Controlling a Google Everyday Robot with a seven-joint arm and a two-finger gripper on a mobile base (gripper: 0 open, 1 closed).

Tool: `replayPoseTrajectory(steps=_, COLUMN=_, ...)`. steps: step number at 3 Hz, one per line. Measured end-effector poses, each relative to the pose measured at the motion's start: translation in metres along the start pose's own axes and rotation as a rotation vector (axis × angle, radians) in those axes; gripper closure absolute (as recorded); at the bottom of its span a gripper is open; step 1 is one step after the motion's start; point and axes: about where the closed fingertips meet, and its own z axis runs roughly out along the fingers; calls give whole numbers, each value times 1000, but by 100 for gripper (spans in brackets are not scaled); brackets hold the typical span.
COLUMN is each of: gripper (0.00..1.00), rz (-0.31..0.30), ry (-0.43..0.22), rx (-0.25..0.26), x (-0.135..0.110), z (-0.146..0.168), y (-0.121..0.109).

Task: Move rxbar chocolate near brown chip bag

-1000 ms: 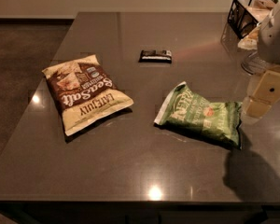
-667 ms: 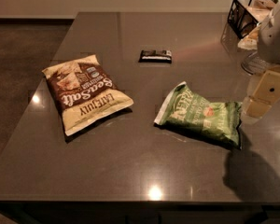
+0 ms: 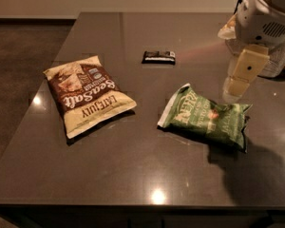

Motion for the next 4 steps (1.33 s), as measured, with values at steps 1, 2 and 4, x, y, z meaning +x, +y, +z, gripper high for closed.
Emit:
replayPoseTrajectory(steps=1, gripper=0, rz=-27, ry=-32, rx=-21, x=-30, z=17, y=-42)
replayPoseTrajectory(steps=2, gripper=0, rz=-60, ry=-62, rx=-31, x=-70, z=45, y=-85)
replayPoseTrajectory(steps=4, gripper=0, rz=-63, ry=-53, rx=-63, x=-122, z=128, y=-150)
